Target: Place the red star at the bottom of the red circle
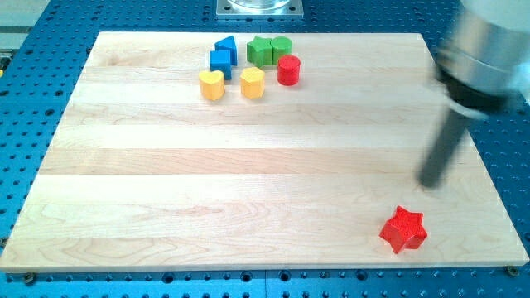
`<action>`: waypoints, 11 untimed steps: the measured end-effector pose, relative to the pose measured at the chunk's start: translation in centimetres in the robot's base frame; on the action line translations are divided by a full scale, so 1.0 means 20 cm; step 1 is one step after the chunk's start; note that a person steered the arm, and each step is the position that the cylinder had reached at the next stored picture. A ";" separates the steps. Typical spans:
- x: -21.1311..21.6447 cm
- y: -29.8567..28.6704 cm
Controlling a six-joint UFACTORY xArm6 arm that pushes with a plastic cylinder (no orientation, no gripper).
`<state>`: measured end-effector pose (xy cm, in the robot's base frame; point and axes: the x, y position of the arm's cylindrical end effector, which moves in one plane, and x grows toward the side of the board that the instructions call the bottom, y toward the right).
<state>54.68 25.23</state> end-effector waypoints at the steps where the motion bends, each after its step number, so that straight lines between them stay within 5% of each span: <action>1: 0.36 0.03; 3: 0.26 -0.54; 5: -0.34 -0.86; 6: -0.14 -0.77; 7: -0.29 -0.98; 9: -0.79 -0.97; 11: -0.69 -1.00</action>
